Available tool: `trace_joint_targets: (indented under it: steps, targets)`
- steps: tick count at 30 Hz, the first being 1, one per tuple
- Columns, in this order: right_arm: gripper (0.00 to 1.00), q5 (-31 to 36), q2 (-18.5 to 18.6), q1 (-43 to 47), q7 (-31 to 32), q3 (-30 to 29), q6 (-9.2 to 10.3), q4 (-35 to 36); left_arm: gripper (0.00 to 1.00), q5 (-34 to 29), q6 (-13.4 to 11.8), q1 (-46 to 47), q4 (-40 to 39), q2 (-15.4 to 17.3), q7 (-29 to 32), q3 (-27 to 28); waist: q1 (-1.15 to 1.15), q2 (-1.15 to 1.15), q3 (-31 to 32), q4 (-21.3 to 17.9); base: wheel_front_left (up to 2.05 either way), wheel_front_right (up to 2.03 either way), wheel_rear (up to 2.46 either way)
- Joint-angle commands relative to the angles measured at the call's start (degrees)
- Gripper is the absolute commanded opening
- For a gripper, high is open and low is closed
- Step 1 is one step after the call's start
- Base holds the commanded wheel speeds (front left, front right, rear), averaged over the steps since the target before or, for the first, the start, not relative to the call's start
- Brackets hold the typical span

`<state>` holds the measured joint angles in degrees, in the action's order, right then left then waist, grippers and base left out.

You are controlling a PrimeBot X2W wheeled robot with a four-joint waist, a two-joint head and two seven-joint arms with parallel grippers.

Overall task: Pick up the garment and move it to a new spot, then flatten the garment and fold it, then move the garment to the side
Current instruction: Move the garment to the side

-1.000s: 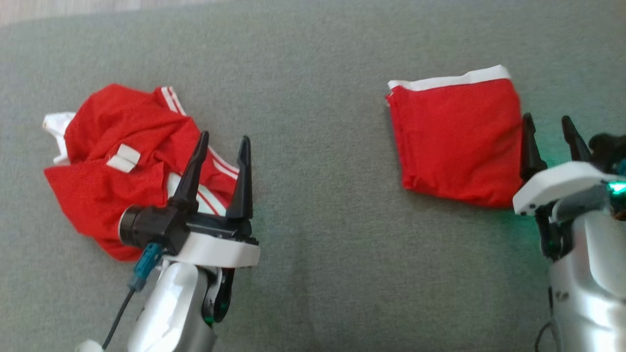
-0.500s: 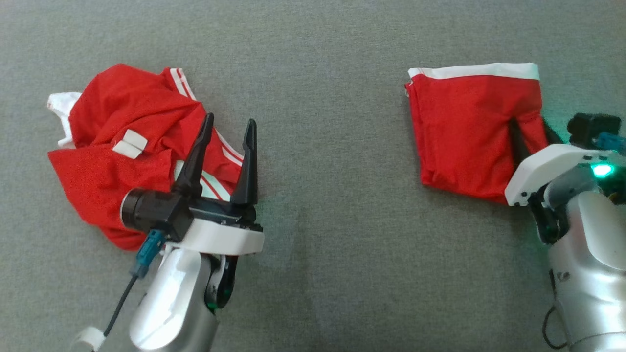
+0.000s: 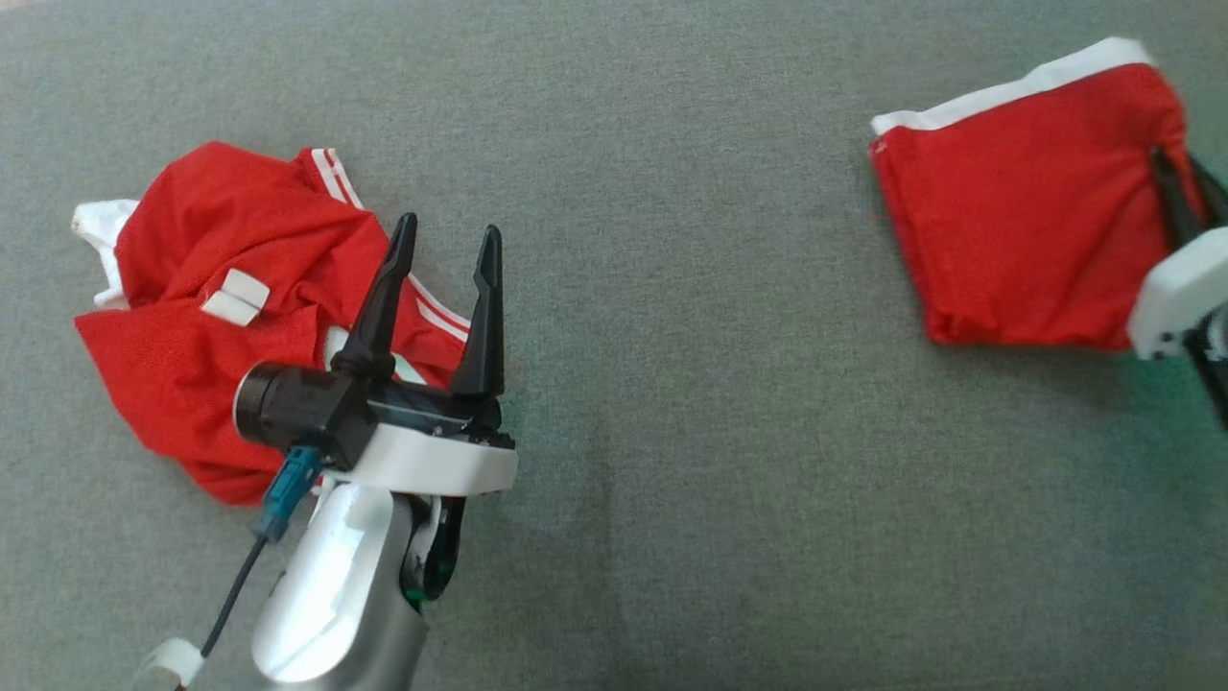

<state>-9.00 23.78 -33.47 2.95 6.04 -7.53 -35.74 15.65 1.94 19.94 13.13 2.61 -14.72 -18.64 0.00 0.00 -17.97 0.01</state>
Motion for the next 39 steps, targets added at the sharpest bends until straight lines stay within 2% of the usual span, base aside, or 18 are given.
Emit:
trace_joint_targets:
  steps: [1,7,13,20,32,33,34,39]
  targets:
    - [0.00,0.17,2.97,0.03,-0.41,1.64,0.04,1.83,1.00,-0.01,-0.23,1.80,-1.85,0.27,-0.28,1.79,0.00,0.00,-0.10,-0.02,0.00,0.00,0.00]
    - [0.00,1.52,11.20,1.03,0.11,2.08,0.04,-0.91,1.00,-0.70,0.20,2.23,-2.41,0.27,-0.28,2.41,0.00,0.00,-1.34,0.44,0.00,0.00,0.00]
    - [0.00,4.89,15.93,-0.27,-0.40,-2.50,0.04,-6.74,1.00,-1.06,0.45,2.76,-2.75,0.27,-0.28,2.55,0.00,0.00,-2.57,1.40,0.00,0.00,0.00]
    - [0.00,9.11,16.62,-2.43,-2.15,-8.04,0.04,-11.48,1.00,-1.07,0.38,3.07,-3.12,0.27,-0.28,2.60,0.00,0.00,-3.29,2.06,0.00,0.00,0.00]
    - [0.00,14.87,14.25,-4.72,-4.57,-14.49,0.04,-13.46,1.00,-1.15,0.16,3.17,-3.22,0.27,-0.28,2.59,0.00,0.00,-3.50,1.78,0.00,0.00,0.00]
    - [0.58,15.19,13.89,-4.76,-4.88,-14.99,0.04,-13.19,1.00,-1.15,0.16,3.19,-3.19,0.27,-0.28,2.58,0.00,0.00,-3.48,1.74,0.00,0.00,0.00]
    - [1.00,15.38,13.46,-4.85,-5.12,-15.71,0.04,-12.94,1.00,-1.14,0.15,3.21,-3.15,0.27,-0.28,2.59,0.00,0.00,-3.43,1.70,0.00,0.00,0.00]
    - [1.00,16.04,10.92,-4.44,-5.31,-17.49,0.04,-11.33,1.00,-0.95,0.24,2.82,-2.62,0.27,-0.28,2.82,0.00,0.00,-1.74,1.28,0.00,0.00,0.00]
